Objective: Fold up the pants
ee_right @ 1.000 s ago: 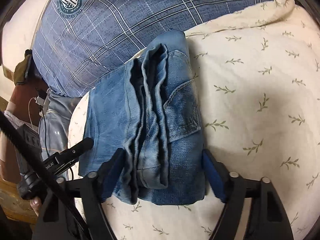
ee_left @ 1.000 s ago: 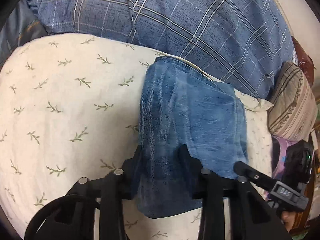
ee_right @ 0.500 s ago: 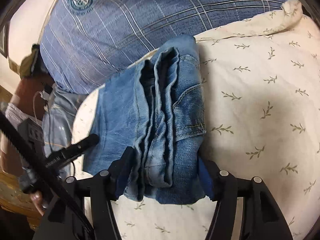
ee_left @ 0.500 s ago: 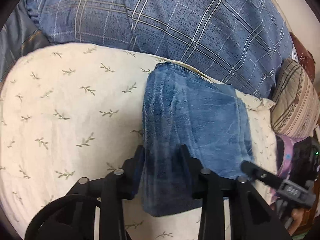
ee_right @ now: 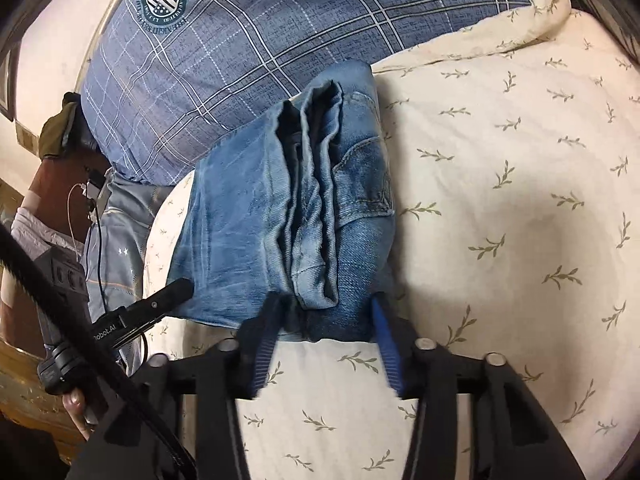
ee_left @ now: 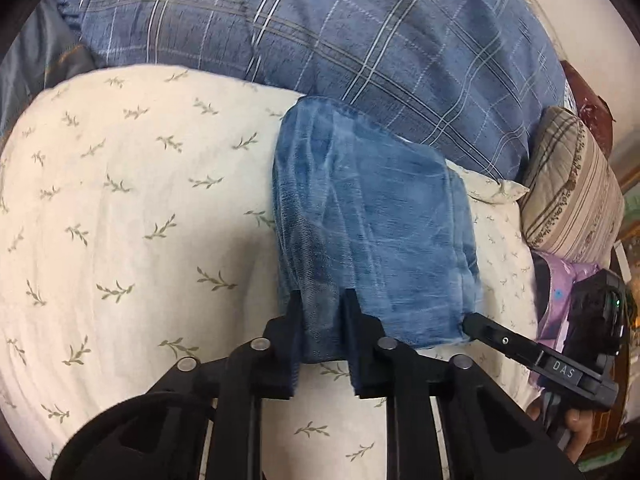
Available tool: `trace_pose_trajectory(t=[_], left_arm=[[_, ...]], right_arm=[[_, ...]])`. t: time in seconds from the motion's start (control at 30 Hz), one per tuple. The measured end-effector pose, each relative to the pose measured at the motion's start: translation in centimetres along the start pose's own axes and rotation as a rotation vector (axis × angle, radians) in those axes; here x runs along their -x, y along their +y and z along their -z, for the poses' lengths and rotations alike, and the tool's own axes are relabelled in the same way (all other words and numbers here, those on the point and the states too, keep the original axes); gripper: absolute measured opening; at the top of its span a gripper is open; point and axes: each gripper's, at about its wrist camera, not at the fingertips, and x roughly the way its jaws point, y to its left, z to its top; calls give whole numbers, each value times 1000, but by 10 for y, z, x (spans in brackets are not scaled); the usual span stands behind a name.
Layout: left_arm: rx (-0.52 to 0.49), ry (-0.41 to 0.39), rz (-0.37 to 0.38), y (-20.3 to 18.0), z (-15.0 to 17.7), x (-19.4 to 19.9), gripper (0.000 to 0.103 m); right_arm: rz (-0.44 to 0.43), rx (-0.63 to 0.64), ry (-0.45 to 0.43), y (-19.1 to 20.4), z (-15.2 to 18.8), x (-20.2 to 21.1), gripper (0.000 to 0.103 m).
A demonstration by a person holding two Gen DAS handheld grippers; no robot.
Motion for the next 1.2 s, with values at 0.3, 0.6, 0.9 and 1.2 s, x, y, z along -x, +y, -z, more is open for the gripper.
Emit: trace_pose_trajectory(t=[0.3, 0.6, 0.9, 1.2], left_arm=[[15, 2, -55, 3, -6, -1, 38], [28, -133, -109, 14, -1, 30, 47], [-65, -126, -222, -1, 59, 36, 62], [-16, -105, -177, -6, 50, 3, 5]], right_arm=[[-13, 14, -20, -3, -6, 1, 43], [36, 141, -168, 18, -5, 32, 67], [229, 278, -127, 32, 42, 24, 75], [343, 259, -75, 23, 28, -11, 20]])
